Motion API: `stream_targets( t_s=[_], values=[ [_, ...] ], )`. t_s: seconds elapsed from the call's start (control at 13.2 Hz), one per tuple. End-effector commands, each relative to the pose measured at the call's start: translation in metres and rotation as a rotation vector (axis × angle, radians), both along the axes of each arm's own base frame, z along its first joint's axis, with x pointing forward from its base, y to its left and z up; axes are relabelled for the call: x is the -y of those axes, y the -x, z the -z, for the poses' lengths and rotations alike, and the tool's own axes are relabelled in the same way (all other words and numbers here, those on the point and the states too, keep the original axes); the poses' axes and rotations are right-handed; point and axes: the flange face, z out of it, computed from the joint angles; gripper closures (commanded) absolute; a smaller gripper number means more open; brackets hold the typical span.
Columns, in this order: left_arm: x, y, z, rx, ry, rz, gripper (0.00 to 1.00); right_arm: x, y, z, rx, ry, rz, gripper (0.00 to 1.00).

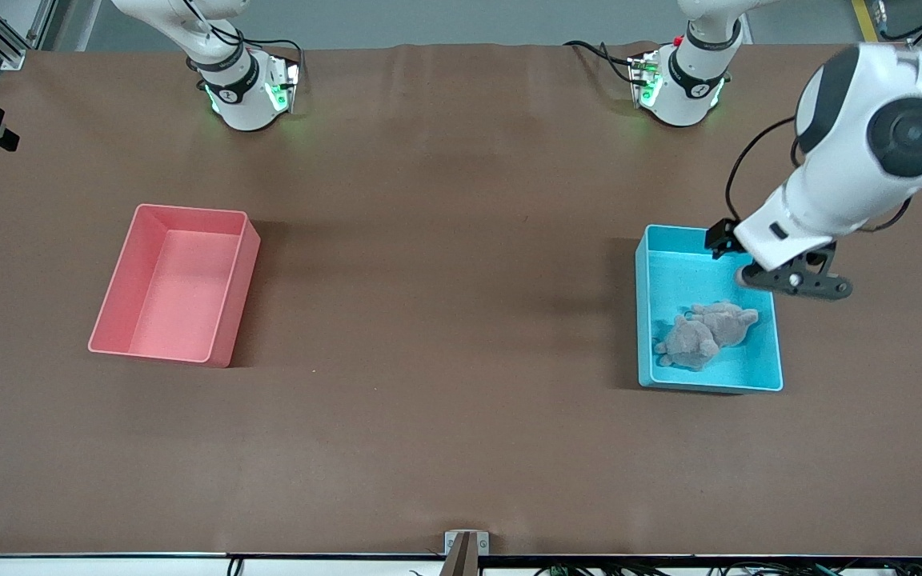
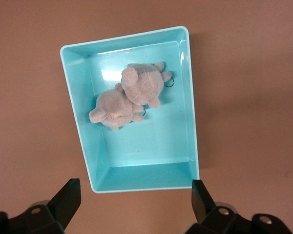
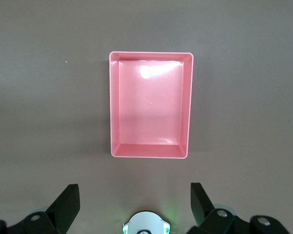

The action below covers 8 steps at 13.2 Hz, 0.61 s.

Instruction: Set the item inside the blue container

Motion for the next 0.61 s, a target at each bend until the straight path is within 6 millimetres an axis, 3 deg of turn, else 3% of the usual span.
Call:
stream_targets(
  t_s=[0.0, 0.38, 0.53],
  values=[
    [-0.018, 0.024, -0.039, 0.037, 0.022, -0.055, 0.00, 0.001, 0.001, -0.003, 0.013, 0.001, -0.018, 0.00],
    [-0.065, 0.028, -0.061, 0.049, 0.068, -0.118, 0.00, -0.003, 0.001, -0.004, 0.018, -0.001, -0.028, 0.00],
    [-0.081, 0.019, -0.078, 0.055, 0.083, -0.146, 0.00, -0.004, 0.002, 0.000, 0.004, -0.007, -0.027, 0.00]
  ],
)
